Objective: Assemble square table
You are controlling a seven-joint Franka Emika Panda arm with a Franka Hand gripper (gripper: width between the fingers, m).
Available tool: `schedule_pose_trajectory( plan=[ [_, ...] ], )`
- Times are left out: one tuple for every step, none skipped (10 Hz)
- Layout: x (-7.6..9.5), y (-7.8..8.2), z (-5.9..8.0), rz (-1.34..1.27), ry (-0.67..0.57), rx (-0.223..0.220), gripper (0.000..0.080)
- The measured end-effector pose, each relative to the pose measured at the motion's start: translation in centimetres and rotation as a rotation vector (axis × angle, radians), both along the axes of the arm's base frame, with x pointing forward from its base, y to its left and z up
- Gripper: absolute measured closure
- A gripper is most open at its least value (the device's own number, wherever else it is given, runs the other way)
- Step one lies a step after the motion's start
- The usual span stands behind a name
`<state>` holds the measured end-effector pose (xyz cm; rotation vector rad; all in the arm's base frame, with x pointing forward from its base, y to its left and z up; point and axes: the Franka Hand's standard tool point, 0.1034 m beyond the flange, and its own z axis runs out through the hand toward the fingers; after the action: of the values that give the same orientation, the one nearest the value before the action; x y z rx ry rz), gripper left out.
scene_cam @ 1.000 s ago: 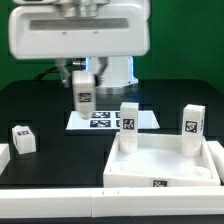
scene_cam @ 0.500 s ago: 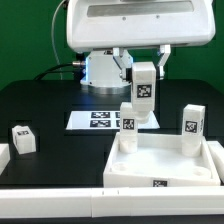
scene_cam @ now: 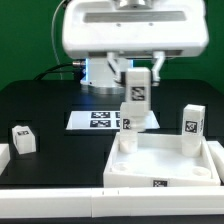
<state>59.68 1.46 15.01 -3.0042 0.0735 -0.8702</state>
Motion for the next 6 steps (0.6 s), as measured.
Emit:
schedule_pose_trajectory(
  plan=[
    [1.0, 3.0, -0.6, 0.002, -0.003, 0.035, 0.0514],
    [1.6, 4.4, -1.0, 0.007, -0.003, 0.044, 0.0514],
    [1.7, 5.0, -1.3, 0.004, -0.001, 0.050, 0.0514],
    [1.7, 4.7, -1.2, 0.009, -0.001, 0.044, 0.0514],
    [1.6, 4.7, -1.3, 0.008, -0.001, 0.044, 0.0514],
    [1.6, 4.8, -1.3, 0.009, -0.001, 0.044, 0.0514]
  ],
)
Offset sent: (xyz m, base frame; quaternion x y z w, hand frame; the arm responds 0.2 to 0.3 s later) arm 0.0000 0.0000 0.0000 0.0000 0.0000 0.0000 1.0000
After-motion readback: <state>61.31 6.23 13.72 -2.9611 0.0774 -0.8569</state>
